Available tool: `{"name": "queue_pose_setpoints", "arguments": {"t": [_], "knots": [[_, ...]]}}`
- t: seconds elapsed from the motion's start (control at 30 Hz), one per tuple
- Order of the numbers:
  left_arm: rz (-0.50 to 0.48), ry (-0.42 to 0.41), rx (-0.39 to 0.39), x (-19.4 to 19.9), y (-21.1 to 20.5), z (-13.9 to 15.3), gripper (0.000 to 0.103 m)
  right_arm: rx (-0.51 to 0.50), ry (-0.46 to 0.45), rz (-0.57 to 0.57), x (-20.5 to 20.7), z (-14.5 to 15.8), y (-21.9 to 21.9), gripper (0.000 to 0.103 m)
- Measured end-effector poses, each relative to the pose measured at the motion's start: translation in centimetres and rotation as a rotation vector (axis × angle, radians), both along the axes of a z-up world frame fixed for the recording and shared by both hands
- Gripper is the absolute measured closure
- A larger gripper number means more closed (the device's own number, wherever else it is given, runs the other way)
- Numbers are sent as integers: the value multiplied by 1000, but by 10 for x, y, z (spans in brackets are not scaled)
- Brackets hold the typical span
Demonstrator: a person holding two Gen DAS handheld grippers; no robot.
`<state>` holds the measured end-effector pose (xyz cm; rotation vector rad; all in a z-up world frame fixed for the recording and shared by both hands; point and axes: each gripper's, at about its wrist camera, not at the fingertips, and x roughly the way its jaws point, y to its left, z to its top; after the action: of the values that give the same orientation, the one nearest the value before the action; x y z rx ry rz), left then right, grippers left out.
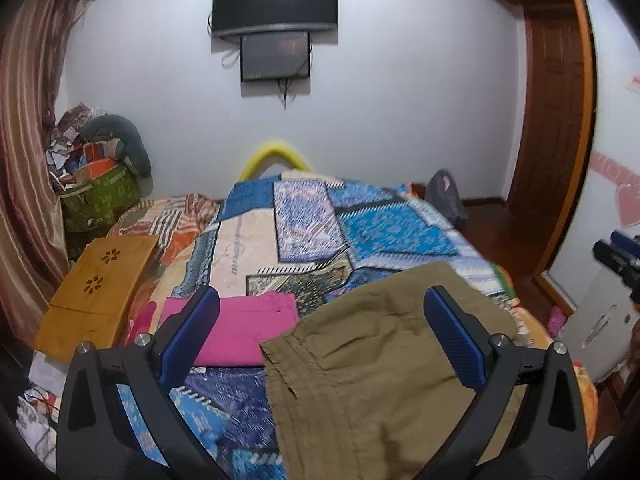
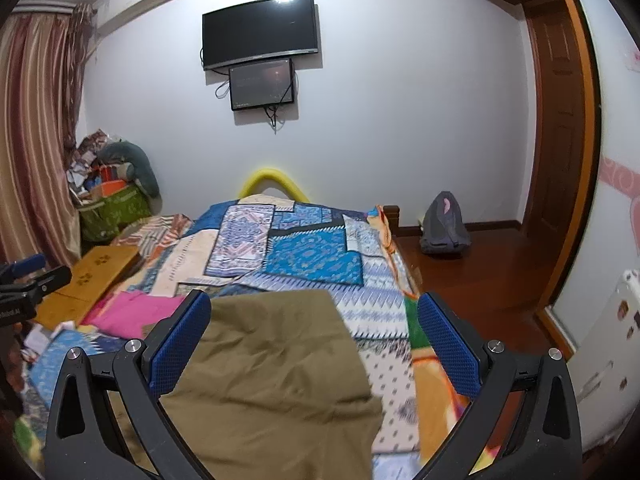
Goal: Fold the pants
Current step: 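Close the left gripper on the waistband while the right gripper grasps the hem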
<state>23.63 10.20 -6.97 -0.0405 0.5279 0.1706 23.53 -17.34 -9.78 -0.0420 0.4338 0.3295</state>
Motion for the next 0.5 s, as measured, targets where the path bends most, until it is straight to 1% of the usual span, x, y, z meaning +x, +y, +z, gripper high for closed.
{"name": "queue_pose_setpoints", "arguments": {"t": [0.07, 0.2, 0.3, 0.37, 0.43, 0.5], "knots": [[0, 46, -4, 25, 12, -14, 0, -22, 15, 16, 15, -7, 4, 0], [23, 126, -37, 68, 35, -48, 0, -66, 36, 18, 43, -21, 12, 0], [38, 203, -34, 102, 51, -81, 0, -76, 108, 21, 77, -38, 15, 2], [28, 249, -31, 119, 59, -101, 0, -86, 164, 27, 98, -51, 17, 6], [28, 299, -30, 132, 69, -124, 0, -105, 222, 53, 115, -67, 19, 14], [25, 343, -46, 141, 79, -144, 0, -125, 267, 77, 130, -81, 22, 15]]}}
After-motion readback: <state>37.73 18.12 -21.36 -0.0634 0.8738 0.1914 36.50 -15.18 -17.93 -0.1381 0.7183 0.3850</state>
